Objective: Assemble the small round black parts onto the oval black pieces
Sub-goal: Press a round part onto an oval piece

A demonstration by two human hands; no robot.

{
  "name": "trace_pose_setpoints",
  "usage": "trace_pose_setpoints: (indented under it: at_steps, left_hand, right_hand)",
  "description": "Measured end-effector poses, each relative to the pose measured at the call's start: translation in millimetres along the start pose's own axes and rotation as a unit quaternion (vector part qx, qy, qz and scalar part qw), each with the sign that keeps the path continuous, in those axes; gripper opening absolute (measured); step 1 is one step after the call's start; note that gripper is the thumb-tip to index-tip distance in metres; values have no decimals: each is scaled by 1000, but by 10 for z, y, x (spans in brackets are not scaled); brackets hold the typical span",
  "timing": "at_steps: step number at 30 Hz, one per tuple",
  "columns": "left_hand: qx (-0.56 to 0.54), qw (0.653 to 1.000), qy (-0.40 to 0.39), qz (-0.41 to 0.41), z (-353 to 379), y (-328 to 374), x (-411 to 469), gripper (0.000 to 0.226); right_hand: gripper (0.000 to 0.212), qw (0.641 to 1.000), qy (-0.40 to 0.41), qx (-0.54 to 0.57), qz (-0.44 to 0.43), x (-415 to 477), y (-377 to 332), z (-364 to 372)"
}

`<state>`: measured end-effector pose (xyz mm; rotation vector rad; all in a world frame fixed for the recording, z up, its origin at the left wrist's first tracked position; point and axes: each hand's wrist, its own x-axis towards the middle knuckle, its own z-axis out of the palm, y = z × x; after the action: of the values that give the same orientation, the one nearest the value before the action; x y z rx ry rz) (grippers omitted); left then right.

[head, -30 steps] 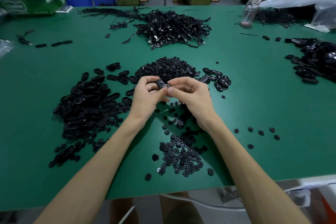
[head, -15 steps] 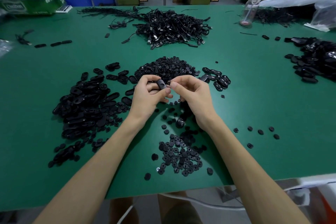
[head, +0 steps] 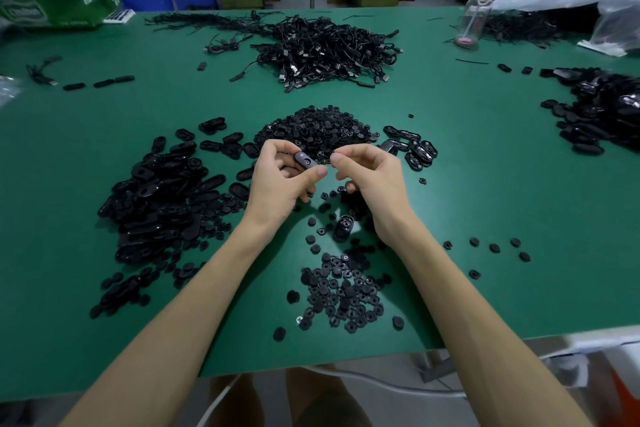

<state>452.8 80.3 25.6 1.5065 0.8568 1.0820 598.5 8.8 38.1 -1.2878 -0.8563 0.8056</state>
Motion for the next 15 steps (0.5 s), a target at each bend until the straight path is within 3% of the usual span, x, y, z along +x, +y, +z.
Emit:
trace_pose_setpoints:
  at_steps: [15]
  left_hand:
    - [-8, 1000, 4, 2, 4, 28, -8, 48]
  right_hand:
    - [15, 1000, -7, 3, 5, 12, 7, 3]
